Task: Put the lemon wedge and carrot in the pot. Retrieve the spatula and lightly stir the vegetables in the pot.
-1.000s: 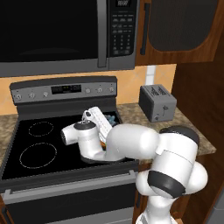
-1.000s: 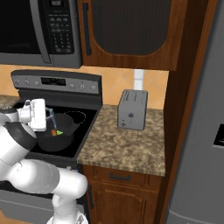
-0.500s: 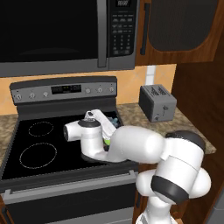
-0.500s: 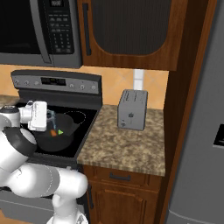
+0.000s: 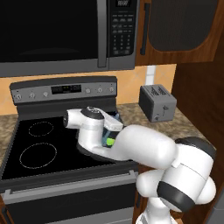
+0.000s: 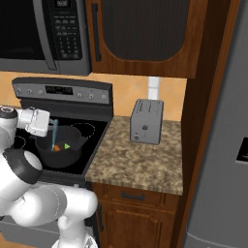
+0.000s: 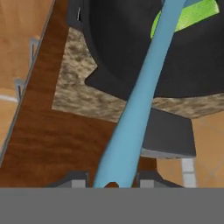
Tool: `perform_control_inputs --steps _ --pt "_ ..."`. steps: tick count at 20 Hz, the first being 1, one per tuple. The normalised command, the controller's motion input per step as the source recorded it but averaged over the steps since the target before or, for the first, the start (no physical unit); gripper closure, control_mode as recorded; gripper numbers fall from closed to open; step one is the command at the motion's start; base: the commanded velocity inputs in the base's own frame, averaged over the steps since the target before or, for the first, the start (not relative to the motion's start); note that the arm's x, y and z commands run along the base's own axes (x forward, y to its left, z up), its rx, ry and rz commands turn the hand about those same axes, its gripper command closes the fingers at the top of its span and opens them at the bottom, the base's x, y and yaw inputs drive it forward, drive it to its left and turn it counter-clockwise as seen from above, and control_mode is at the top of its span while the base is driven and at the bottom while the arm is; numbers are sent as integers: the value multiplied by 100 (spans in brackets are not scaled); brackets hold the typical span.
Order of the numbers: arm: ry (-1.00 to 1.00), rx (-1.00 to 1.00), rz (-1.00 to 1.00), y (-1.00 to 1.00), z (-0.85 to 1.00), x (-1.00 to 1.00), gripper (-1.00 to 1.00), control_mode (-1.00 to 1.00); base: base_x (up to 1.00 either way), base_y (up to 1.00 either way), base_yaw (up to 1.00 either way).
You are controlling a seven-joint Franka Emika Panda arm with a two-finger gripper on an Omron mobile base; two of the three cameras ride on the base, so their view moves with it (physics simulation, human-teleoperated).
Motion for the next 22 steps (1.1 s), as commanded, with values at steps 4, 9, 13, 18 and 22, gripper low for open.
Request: perform_control_inputs --steps 4,9,13,18,22 --pt "-2 -24 10 -24 2 1 100 -100 0 0 0" --pt "-19 -27 12 -2 -9 38 100 -100 0 0 0" --pt "-21 -7 16 16 -18 42 100 -100 0 0 0" --pt "-10 0 17 38 -22 26 100 -100 0 0 0" --pt "-1 0 9 30 -5 -1 100 -100 0 0 0"
